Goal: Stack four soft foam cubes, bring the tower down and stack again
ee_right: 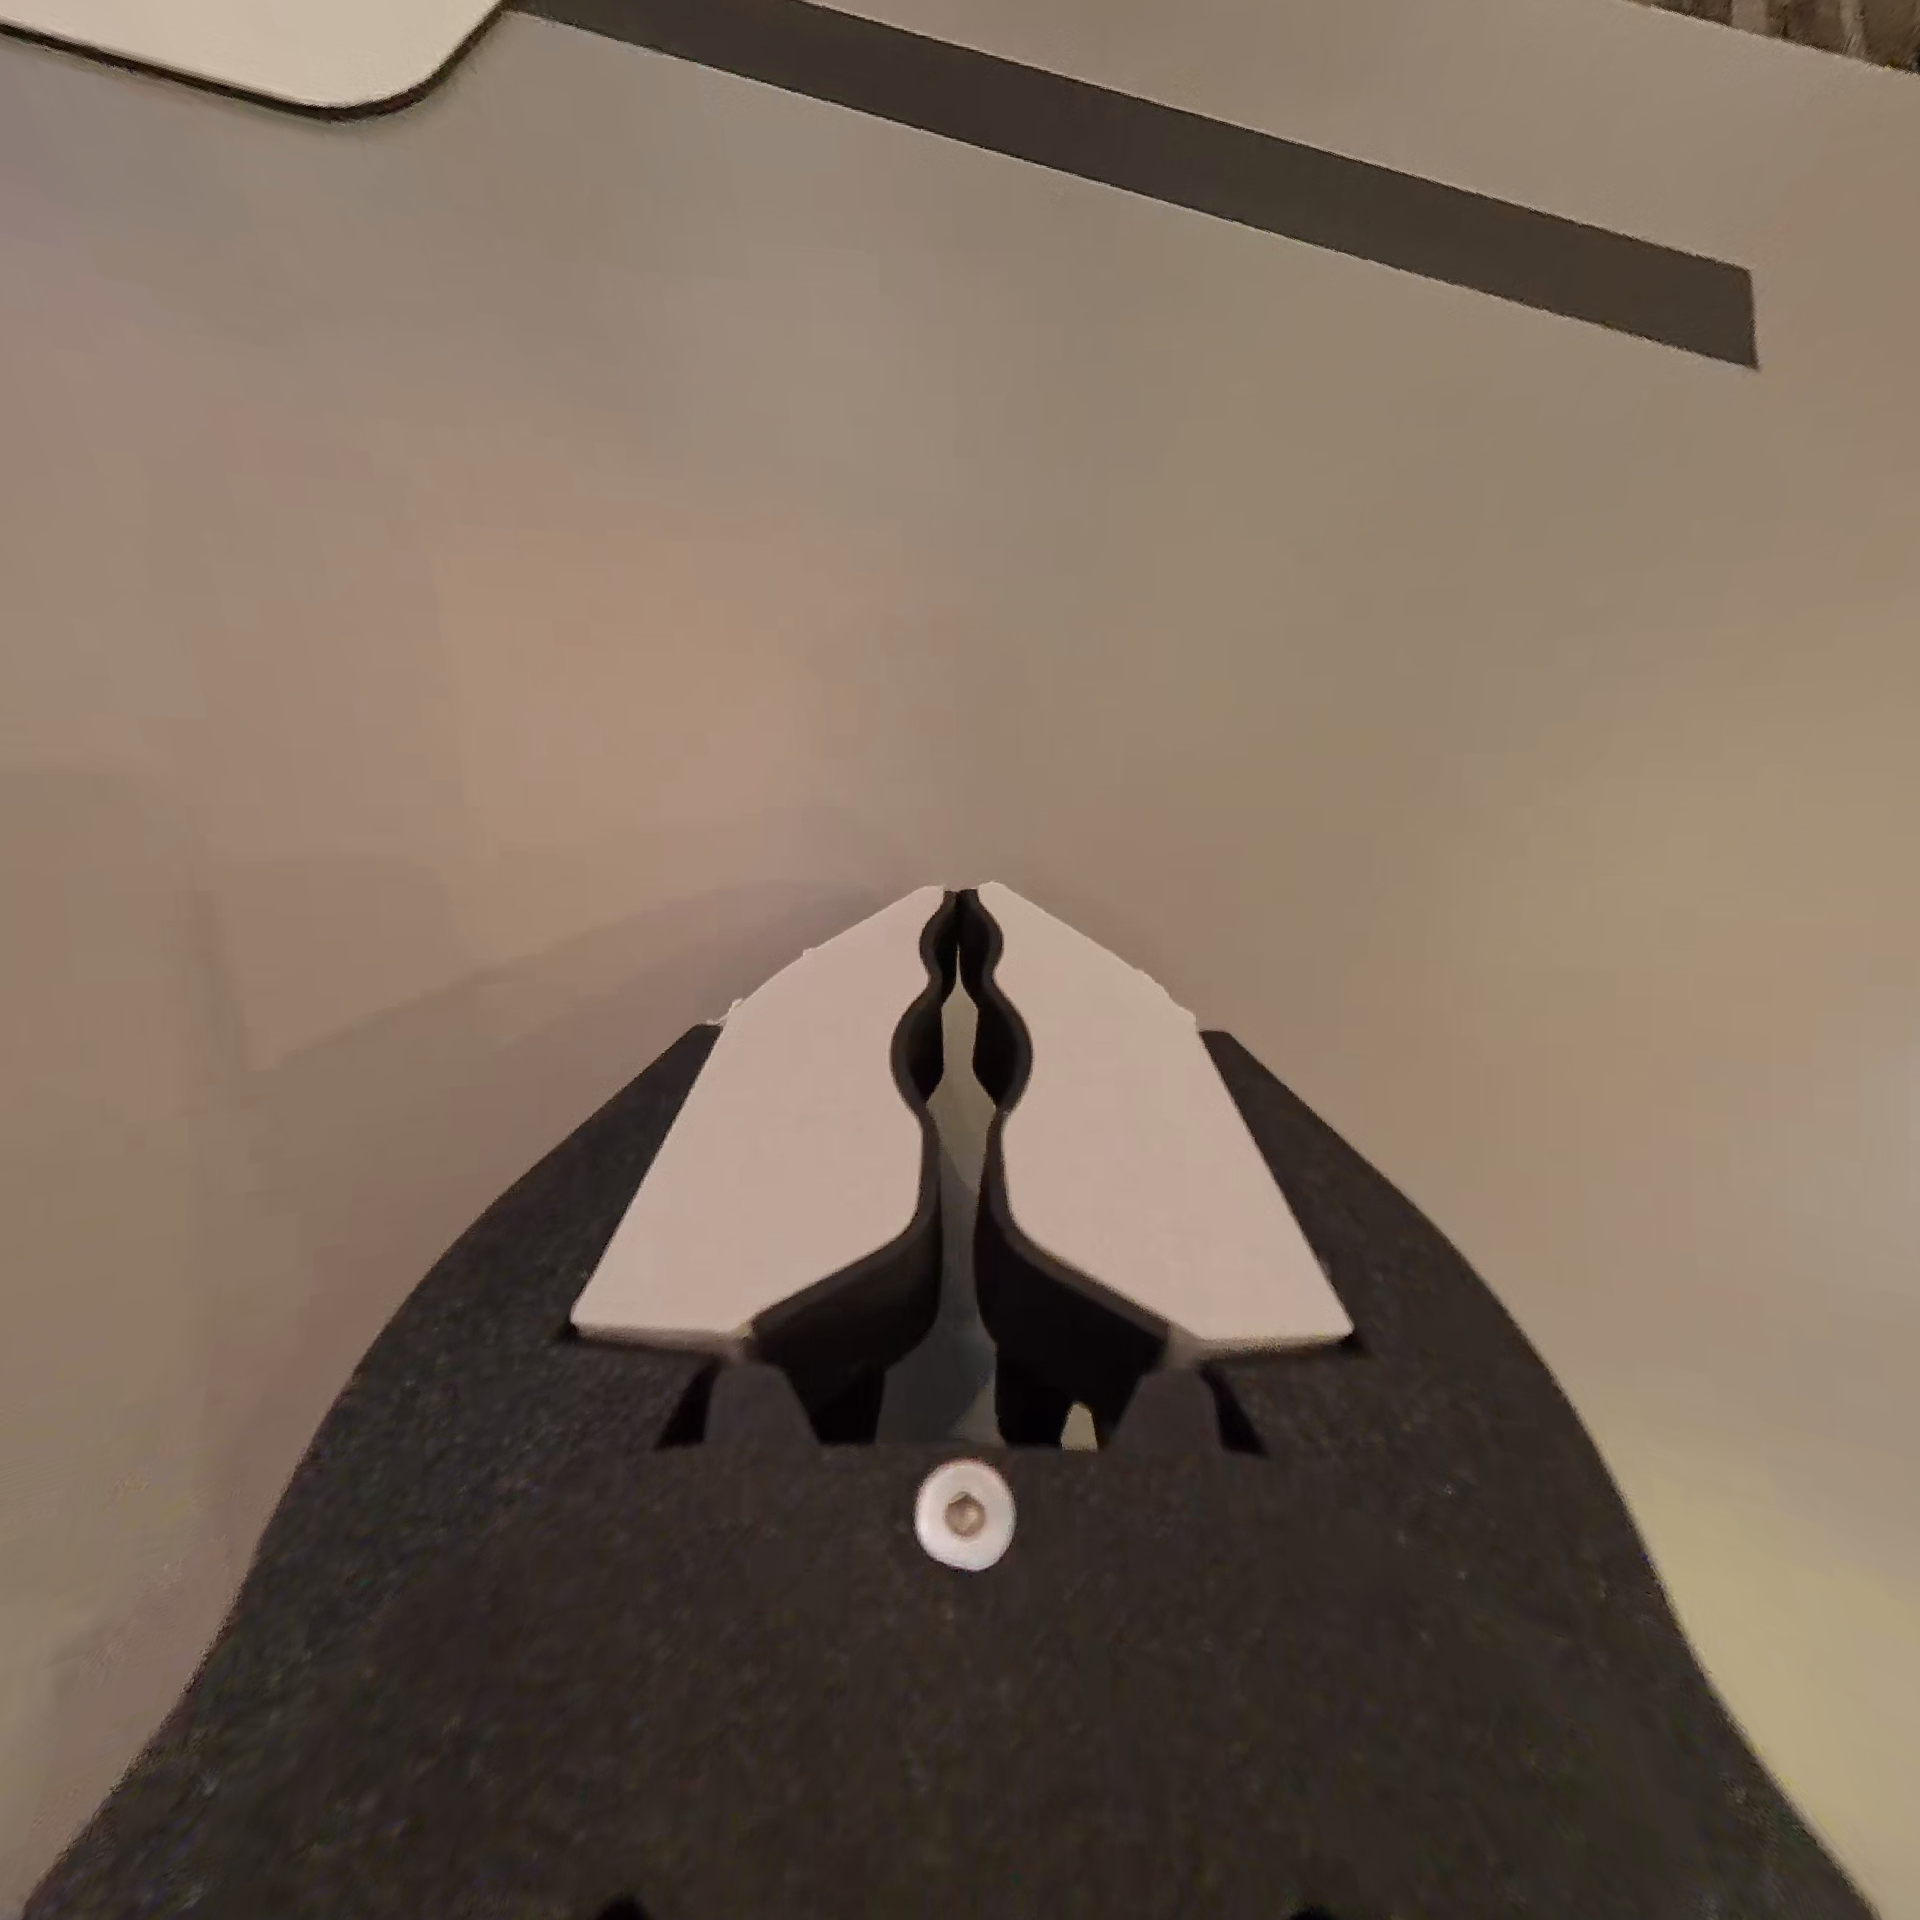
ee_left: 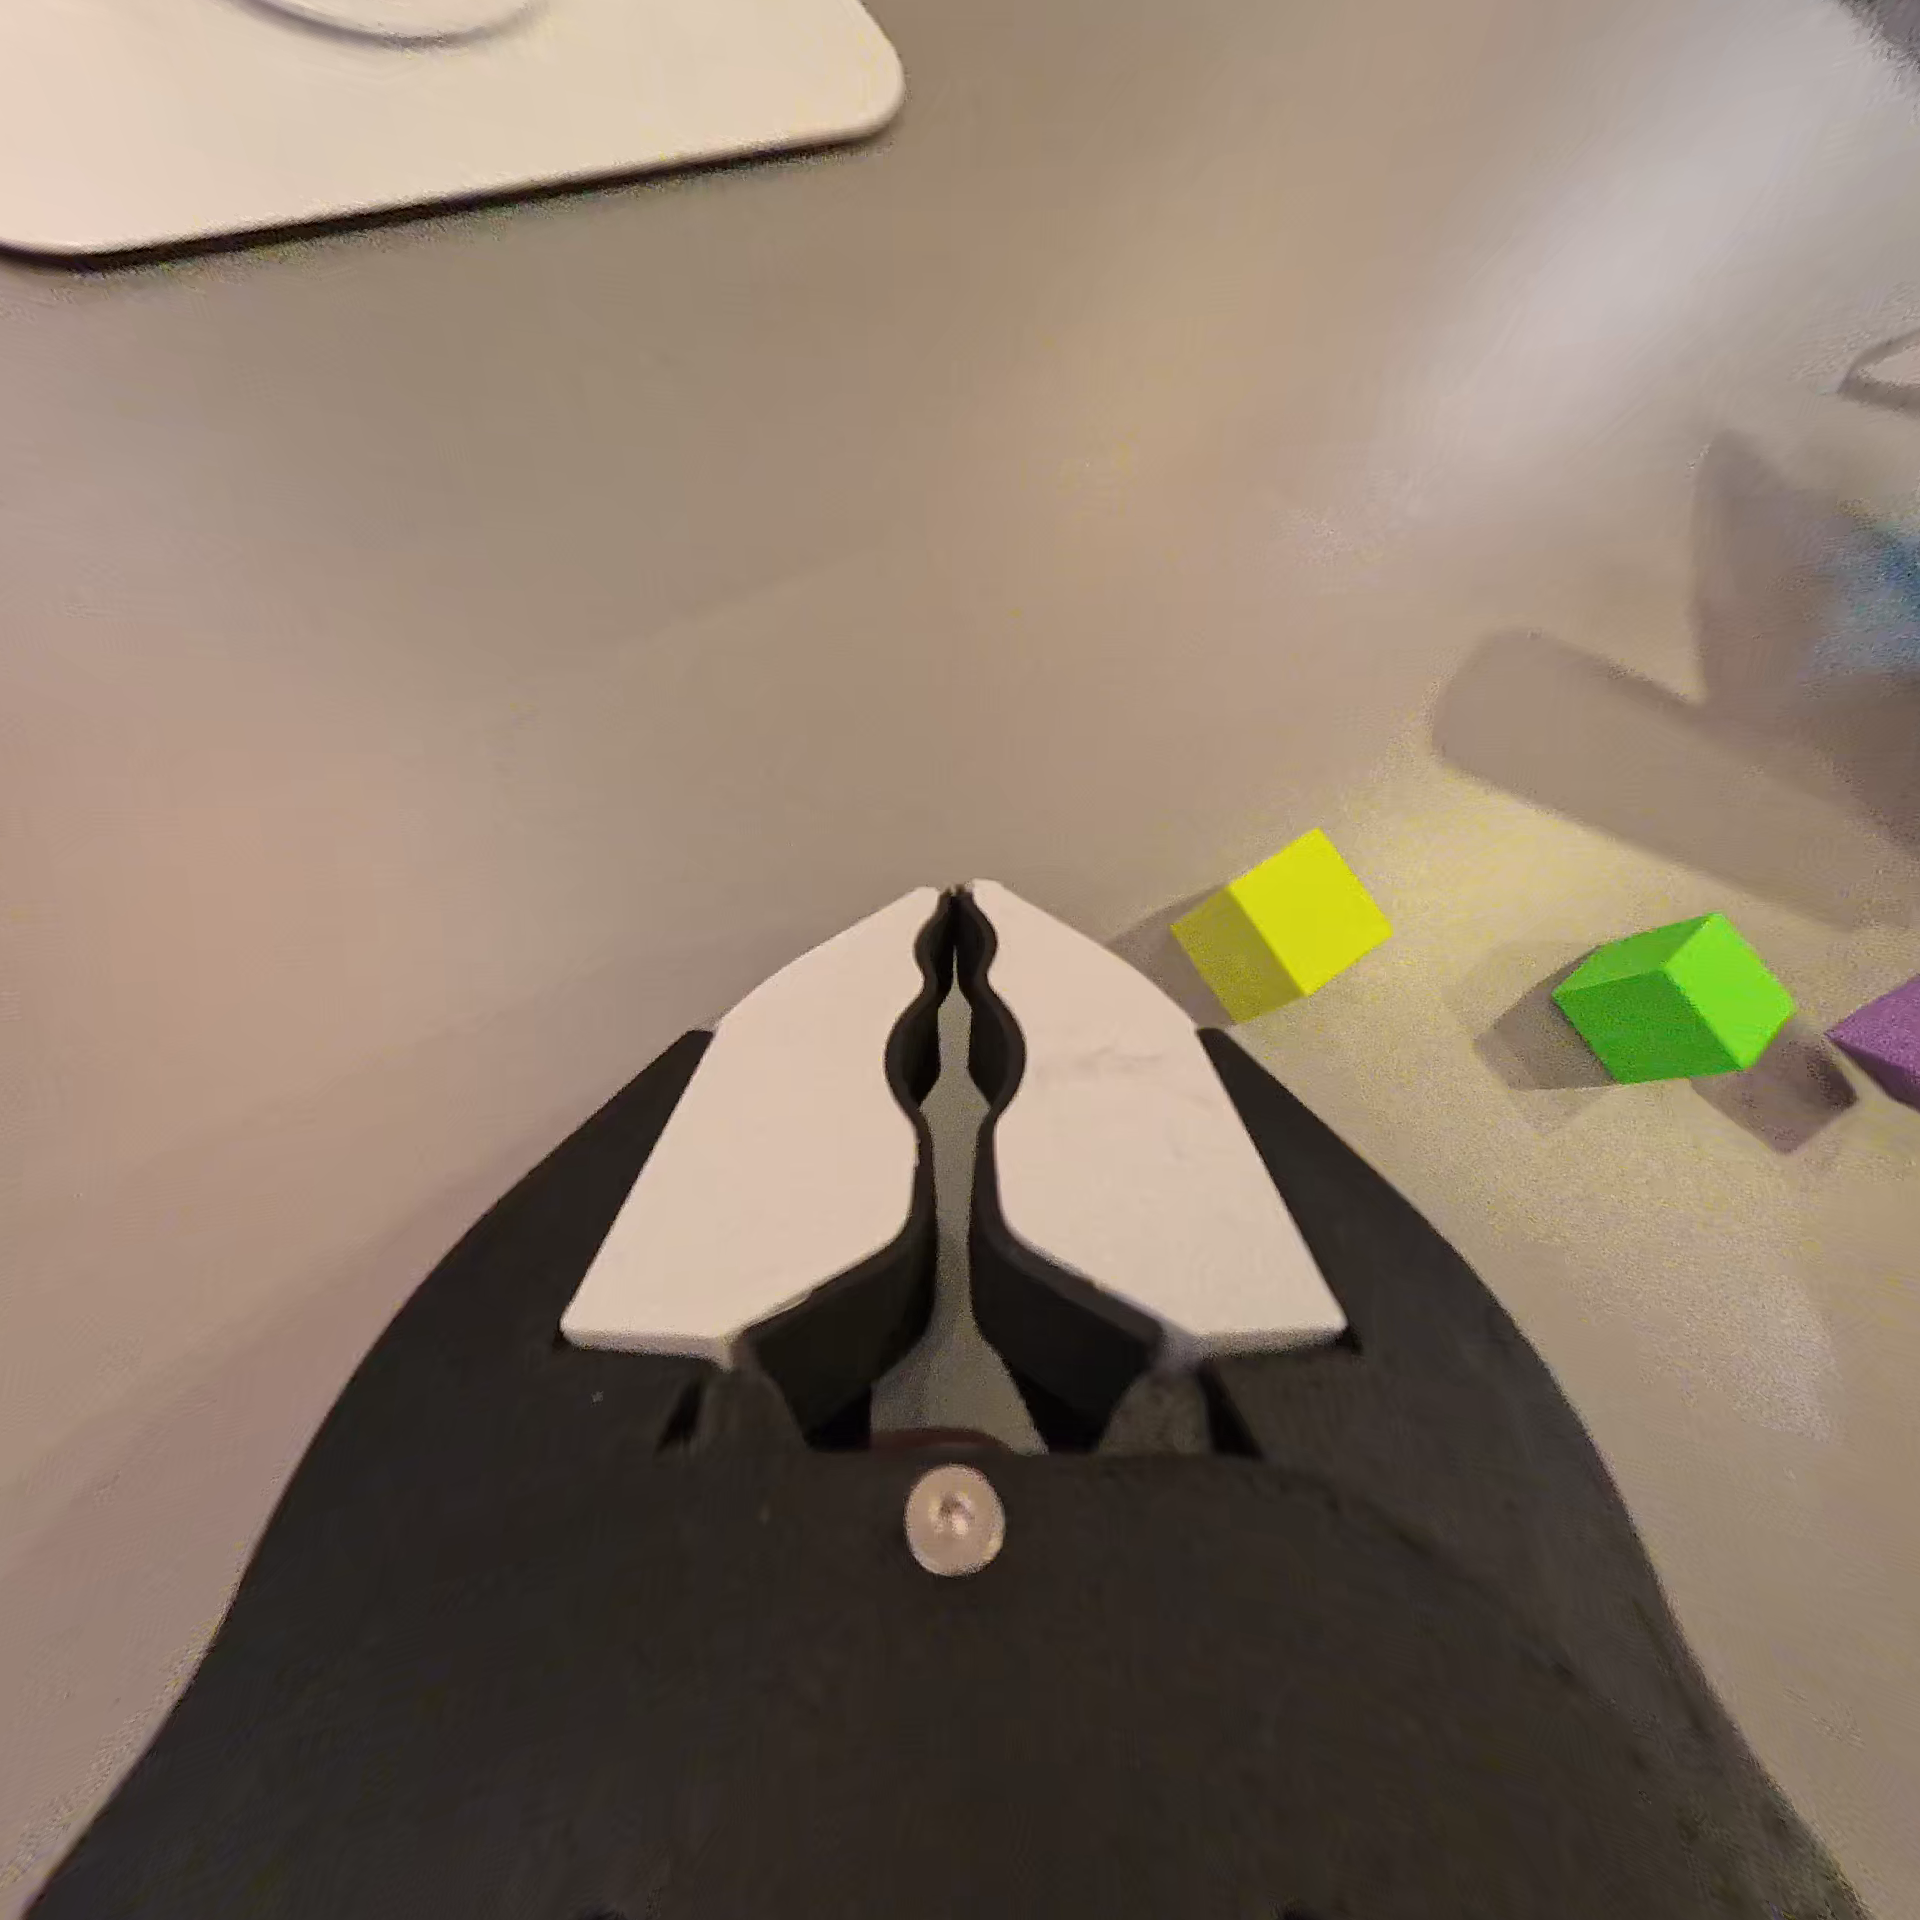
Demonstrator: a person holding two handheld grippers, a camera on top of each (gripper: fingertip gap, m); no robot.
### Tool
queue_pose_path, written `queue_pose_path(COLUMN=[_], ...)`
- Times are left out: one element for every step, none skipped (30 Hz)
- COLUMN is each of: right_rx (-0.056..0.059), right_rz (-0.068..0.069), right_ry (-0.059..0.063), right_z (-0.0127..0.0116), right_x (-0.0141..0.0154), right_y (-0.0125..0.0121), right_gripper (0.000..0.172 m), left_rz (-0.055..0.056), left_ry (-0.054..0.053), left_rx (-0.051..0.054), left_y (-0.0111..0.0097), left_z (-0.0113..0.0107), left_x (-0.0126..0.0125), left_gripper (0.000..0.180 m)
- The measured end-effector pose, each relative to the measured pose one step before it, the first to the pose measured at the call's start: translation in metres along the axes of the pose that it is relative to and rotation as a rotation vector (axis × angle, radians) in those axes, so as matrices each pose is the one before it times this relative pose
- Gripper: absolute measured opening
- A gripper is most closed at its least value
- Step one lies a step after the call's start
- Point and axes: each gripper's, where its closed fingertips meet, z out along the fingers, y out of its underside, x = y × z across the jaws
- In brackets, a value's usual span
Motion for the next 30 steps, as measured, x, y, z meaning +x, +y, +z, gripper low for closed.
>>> queue_pose_path(right_rx=[0.0092,0.0093,0.0047,0.0009,0.0001,-0.0040,-0.0080,-0.0078,-0.0074,-0.0047,0.0007,0.0031,0.0073,0.0100,0.0138,0.0171,0.0201,0.0127,0.0016,0.0016,0.0044,0.0078,0.0074,-0.0009,-0.0062,-0.0088,-0.0114,-0.0136,-0.0153,-0.0164], right_rz=[0.0185,0.0178,0.0155,0.0065,-0.0076,-0.0142,-0.0135,-0.0137,-0.0153,-0.0138,-0.0057,0.0061,0.0112,0.0146,0.0159,0.0146,0.0113,0.0086,0.0061,0.0027,0.0005,-0.0045,-0.0125,-0.0219,-0.0308,-0.0335,-0.0329,-0.0373,-0.0442,-0.0449], right_ry=[-0.0041,0.0002,-0.0057,-0.0072,0.0034,0.0042,0.0000,0.0052,0.0063,0.0012,-0.0010,-0.0041,-0.0069,-0.0077,-0.0107,-0.0190,-0.0290,-0.0254,-0.0128,-0.0132,-0.0219,-0.0177,-0.0072,-0.0139,-0.0282,-0.0314,-0.0300,-0.0315,-0.0264,-0.0187], right_z=[-0.00237,-0.00208,-0.00096,-0.00026,0.00019,0.00060,0.00102,0.00099,0.00085,0.00055,-0.00001,-0.00034,-0.00083,-0.00118,-0.00167,-0.00199,-0.00222,-0.00255,-0.00282,-0.00316,-0.00352,-0.00391,-0.00408,-0.00386,-0.00341,-0.00282,-0.00155,-0.00011,0.00102,0.00179], right_x=[0.00476,0.00437,0.00216,0.00043,0.00037,-0.00030,-0.00125,-0.00096,-0.00088,-0.00113,-0.00042,0.00018,0.00040,0.00080,0.00054,-0.00055,-0.00197,-0.00182,-0.00031,-0.00061,-0.00259,-0.00305,-0.00302,-0.00544,-0.00889,-0.01088,-0.01183,-0.01300,-0.01322,-0.01232], right_y=[0.00034,-0.00014,-0.00009,-0.00007,-0.00004,0.00055,0.00086,0.00092,0.00080,0.00057,-0.00013,-0.00034,-0.00082,-0.00125,-0.00162,-0.00215,-0.00277,-0.00241,-0.00207,-0.00293,-0.00432,-0.00533,-0.00586,-0.00585,-0.00594,-0.00646,-0.00680,-0.00688,-0.00633,-0.00567], right_gripper=[0.000,0.000,0.000,0.000,0.000,0.000,0.000,0.000,0.000,0.000,0.000,0.000,0.000,0.000,0.000,0.000,0.000,0.000,0.000,0.000,0.000,0.000,0.000,0.000,0.000,0.000,0.000,0.001,0.002,0.003], left_rz=[-0.0233,-0.0002,-0.0045,-0.0203,-0.0117,0.0064,0.0218,0.0276,0.0264,0.0222,0.0171,0.0098,0.0025,-0.0036,-0.0084,-0.0147,-0.0184,-0.0157,-0.0084,-0.0075,-0.0071,0.0015,0.0118,0.0057,-0.0077,-0.0076,-0.0048,-0.0053,-0.0009,0.0092], left_ry=[-0.0031,-0.0194,-0.0146,0.0190,0.0083,-0.0021,-0.0071,-0.0099,-0.0104,-0.0098,-0.0032,0.0003,0.0013,0.0074,0.0148,0.0124,0.0121,0.0156,0.0165,0.0073,0.0077,0.0090,0.0168,0.0121,0.0064,0.0111,0.0133,0.0076,0.0114,0.0176], left_rx=[0.0422,0.0262,0.0067,0.0140,0.0197,-0.0003,-0.0084,-0.0118,-0.0124,-0.0088,-0.0057,-0.0050,-0.0006,0.0040,0.0056,0.0061,0.0068,0.0063,0.0079,0.0078,0.0061,0.0063,0.0103,0.0122,0.0081,0.0060,0.0063,0.0057,0.0038,0.0037], left_y=[-0.00508,-0.00283,0.00084,-0.00125,-0.00211,0.00033,0.00112,0.00132,0.00142,0.00090,0.00058,0.00053,0.00010,-0.00047,-0.00052,-0.00052,-0.00072,-0.00070,-0.00105,-0.00086,-0.00080,-0.00086,-0.00154,-0.00163,-0.00085,-0.00065,-0.00068,-0.00056,-0.00047,-0.00053], left_z=[-0.00728,-0.00529,-0.00282,-0.00248,-0.00185,-0.00009,0.00099,0.00134,0.00126,0.00093,0.00060,0.00056,0.00002,-0.00033,-0.00050,-0.00058,-0.00053,-0.00053,-0.00070,-0.00068,-0.00056,-0.00045,-0.00071,-0.00100,-0.00073,-0.00069,-0.00065,-0.00057,-0.00052,-0.00035], left_x=[-0.00977,-0.01042,-0.00854,-0.00153,-0.00026,0.00040,0.00151,0.00187,0.00166,0.00128,0.00144,0.00113,0.00042,0.00031,0.00071,-0.00027,-0.00077,-0.00008,0.00040,-0.00045,-0.00031,0.00064,0.00206,0.00119,-0.00012,0.00036,0.00096,0.00029,0.00105,0.00253], left_gripper=[0.000,0.000,0.000,0.000,0.000,0.000,0.000,0.000,0.000,0.000,0.000,0.000,0.000,0.000,0.000,0.000,0.000,0.000,0.000,0.000,0.000,0.000,0.000,0.000,0.000,0.000,0.000,0.000,0.000,0.000])
